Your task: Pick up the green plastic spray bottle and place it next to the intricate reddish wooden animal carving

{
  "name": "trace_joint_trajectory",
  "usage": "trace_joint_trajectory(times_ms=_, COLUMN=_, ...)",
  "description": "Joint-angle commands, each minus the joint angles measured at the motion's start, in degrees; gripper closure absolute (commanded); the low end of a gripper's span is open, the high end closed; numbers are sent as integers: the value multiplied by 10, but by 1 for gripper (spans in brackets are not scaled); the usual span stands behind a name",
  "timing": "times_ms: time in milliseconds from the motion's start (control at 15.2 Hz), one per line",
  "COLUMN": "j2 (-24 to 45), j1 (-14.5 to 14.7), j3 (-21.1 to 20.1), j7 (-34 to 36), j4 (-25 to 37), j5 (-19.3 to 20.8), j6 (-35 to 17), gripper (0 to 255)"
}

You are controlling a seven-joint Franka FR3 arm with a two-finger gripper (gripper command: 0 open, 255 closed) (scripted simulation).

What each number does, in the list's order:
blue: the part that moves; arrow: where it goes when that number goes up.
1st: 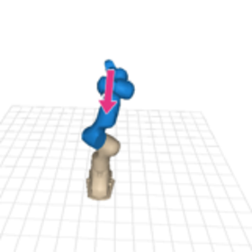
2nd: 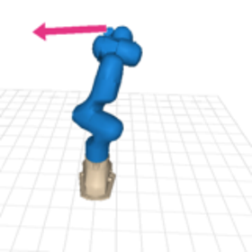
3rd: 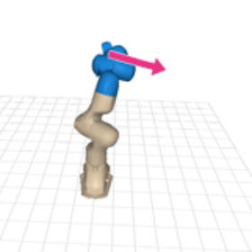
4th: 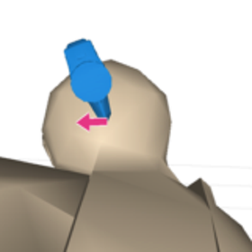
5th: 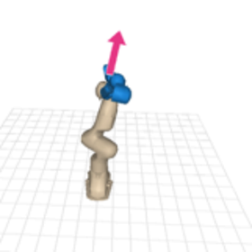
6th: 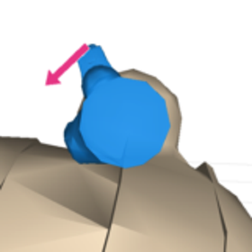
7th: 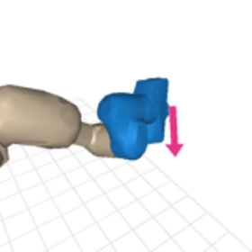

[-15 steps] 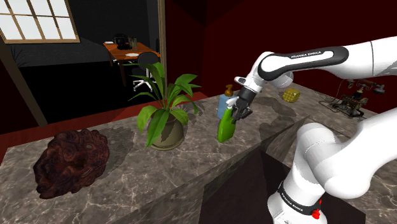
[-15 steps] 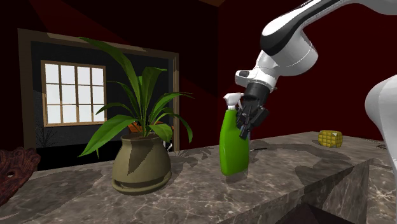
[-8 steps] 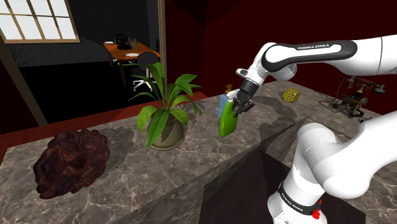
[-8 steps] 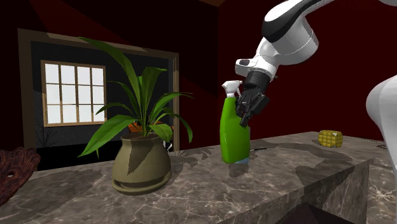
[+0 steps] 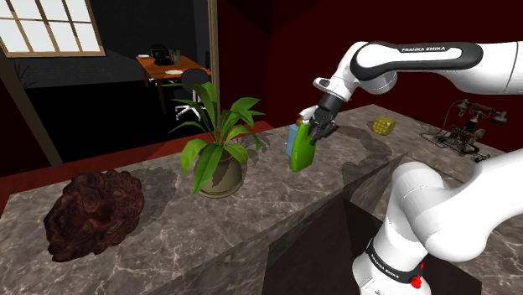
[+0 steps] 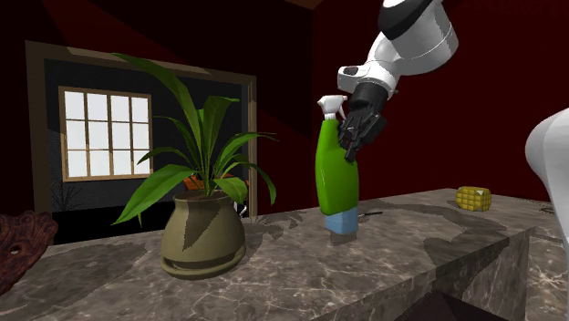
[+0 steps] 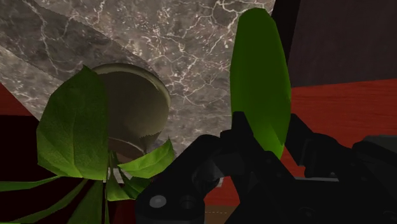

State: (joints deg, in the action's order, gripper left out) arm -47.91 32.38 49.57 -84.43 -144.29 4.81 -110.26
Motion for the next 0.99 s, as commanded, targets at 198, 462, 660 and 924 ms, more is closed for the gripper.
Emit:
trace_joint_trajectory(times_ms=198, j2=-5, j1=2, j3=-19, j7=14, j4=31, j5=-9, j6=34, gripper=255)
trace_joint_trajectory(times_ms=462, j2=-6, j1=5, j3=-32, j7=24, j4=57, j5=-16, j6=61, gripper=255)
trace_joint_trajectory(times_ms=660, j2=-7, j1=7, j3=-41, j7=32, j4=78, j5=-21, j6=80, gripper=255)
trace_joint_trajectory(times_ms=924, j2=-5, j1=11, j3=-52, j7=42, j4=106, j5=-28, j6=106, gripper=255)
